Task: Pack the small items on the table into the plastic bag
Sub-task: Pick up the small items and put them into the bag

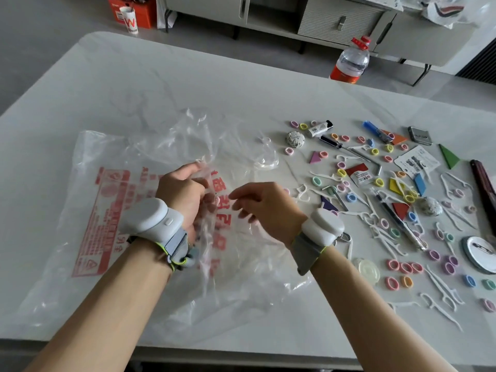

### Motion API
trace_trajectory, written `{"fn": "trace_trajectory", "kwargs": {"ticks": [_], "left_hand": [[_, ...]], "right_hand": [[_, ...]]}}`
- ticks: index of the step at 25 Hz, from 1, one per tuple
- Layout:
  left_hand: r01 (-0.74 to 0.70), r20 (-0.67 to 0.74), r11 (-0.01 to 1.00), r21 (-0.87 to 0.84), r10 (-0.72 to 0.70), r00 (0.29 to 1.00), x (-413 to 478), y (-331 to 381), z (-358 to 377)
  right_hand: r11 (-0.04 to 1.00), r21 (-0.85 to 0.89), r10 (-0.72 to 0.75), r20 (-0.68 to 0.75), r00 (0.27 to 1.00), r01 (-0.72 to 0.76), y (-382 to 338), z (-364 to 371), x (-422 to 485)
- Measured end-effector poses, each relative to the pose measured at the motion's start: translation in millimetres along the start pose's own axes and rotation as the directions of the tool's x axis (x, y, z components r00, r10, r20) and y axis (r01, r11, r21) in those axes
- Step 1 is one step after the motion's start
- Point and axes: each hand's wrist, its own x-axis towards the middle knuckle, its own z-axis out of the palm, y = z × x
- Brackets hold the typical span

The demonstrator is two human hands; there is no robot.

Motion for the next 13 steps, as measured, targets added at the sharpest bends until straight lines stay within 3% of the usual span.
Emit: {"fn": "trace_trajectory", "kwargs": {"ticks": [2,4,7,13], "left_hand": [[0.015,0.005,1.000,-0.018,-0.015,1.000,-3.6,0.8,2.0],[0.021,-0.005,1.000,-0.018,-0.021,1.000,-5.3,1.0,3.7],[-0.001,-0.019,1.000,0.010,0.001,1.000,-4.5,-0.1,4.8],[-0.001,-0.031,1.000,0.007,0.001,1.000,-2.0,-2.9,8.0]], "right_hand": [[0.894,-0.448,-0.128,-0.253,0.959,0.001,10.7,-26.1,2.8],[0.750,-0.654,-0.155,-0.322,0.934,-0.101,20.0,-48.9,5.0],[0.687,-0.710,-0.078,-0.281,0.956,-0.153,33.6,-59.8,9.6],[0.667,-0.744,-0.175,-0.183,0.967,-0.020,37.8,-49.6,15.7]]}}
